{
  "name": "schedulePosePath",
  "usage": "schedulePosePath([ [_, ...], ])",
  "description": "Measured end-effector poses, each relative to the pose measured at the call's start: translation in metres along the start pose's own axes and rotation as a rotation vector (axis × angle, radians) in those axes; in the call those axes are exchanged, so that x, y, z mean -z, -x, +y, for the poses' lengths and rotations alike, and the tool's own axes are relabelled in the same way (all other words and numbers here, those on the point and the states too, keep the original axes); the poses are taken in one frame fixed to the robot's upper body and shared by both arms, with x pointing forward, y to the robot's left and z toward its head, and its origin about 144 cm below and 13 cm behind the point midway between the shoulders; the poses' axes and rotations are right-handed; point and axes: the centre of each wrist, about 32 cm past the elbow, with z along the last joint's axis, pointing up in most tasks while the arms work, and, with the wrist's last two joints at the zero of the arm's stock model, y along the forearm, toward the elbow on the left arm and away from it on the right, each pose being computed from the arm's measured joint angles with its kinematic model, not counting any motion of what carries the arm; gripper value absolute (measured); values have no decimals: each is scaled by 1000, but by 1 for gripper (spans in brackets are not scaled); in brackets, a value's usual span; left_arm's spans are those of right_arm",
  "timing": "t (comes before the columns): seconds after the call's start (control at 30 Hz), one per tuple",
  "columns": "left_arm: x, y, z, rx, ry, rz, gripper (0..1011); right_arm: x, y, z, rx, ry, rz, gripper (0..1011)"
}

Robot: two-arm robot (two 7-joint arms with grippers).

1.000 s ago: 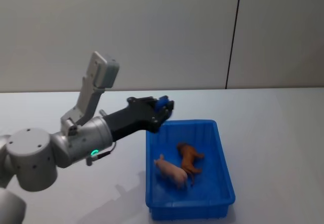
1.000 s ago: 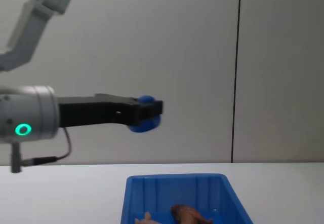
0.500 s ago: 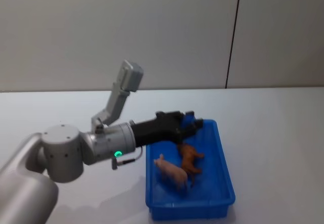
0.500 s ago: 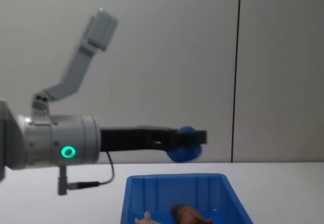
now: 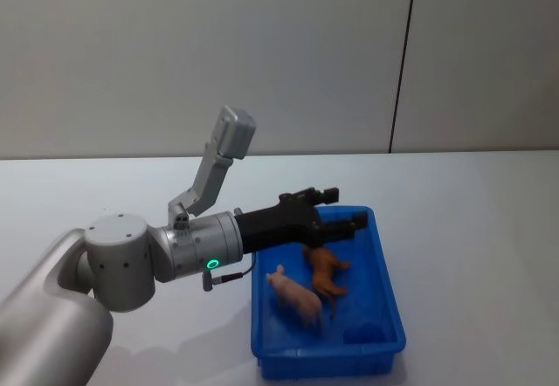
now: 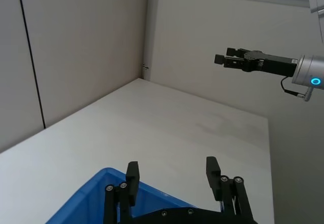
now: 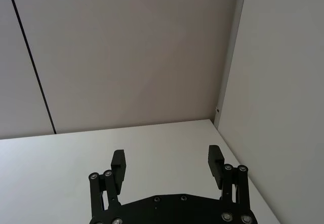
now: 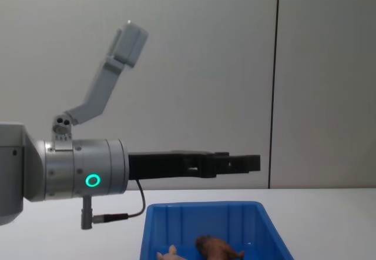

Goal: Pick up the two dolls from the table and place them into the box.

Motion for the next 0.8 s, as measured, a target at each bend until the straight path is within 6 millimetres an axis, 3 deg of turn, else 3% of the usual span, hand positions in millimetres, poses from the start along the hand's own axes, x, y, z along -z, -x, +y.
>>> schedulePosePath([
  [0.23,-4,5,8,-56,46,-47,998,0,0,0,0,0,0,1001],
  [0.8,-18,28,39,-280,170,-179,1001,0,0,0,0,0,0,1001],
])
